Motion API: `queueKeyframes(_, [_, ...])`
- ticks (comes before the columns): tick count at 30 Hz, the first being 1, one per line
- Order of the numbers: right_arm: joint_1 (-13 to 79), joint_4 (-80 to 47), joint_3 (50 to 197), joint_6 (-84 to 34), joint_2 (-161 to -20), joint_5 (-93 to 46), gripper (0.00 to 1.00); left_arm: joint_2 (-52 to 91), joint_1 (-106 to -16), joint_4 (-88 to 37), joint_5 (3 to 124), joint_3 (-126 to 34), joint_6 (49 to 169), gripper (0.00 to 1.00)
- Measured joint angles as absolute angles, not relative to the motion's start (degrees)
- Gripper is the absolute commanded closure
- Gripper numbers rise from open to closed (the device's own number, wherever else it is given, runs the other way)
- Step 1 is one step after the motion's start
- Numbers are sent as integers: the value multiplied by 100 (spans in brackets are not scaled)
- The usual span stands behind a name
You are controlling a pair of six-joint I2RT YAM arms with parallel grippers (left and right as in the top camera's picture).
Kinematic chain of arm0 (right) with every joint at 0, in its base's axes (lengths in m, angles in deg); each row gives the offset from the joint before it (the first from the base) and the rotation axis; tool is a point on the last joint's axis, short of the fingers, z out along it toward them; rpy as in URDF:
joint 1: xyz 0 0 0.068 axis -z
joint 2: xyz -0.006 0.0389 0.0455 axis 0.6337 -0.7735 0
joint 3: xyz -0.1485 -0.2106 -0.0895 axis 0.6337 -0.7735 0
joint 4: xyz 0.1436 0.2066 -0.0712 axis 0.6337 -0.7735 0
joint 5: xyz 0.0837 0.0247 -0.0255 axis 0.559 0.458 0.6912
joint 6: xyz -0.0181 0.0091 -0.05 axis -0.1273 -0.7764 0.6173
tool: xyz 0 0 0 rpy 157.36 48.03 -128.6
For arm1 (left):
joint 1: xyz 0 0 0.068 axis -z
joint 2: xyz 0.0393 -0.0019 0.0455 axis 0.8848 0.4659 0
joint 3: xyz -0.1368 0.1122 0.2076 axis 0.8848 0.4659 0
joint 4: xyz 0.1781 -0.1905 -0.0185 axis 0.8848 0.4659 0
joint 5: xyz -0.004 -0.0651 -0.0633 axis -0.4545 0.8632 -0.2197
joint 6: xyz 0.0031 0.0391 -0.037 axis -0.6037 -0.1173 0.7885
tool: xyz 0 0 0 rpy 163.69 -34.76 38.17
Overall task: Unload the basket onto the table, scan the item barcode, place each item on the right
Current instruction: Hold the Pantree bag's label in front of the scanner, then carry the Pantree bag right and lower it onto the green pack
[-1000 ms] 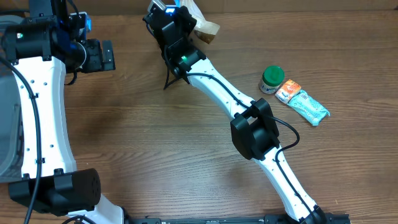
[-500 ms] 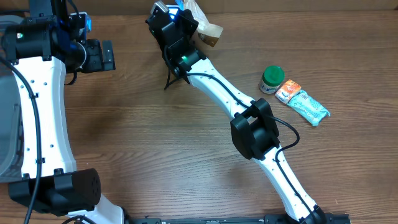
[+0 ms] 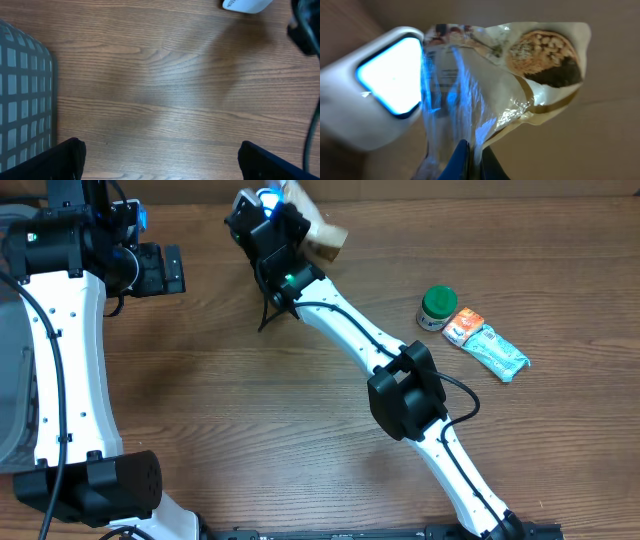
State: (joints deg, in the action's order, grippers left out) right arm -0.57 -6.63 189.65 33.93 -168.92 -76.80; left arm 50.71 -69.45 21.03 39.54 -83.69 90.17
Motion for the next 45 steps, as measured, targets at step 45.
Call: queueKeyframes(45, [5682,-6145,16047,-2288,-13293,-1956,84,5071,-6945,2103,3952,-8369,9017,0])
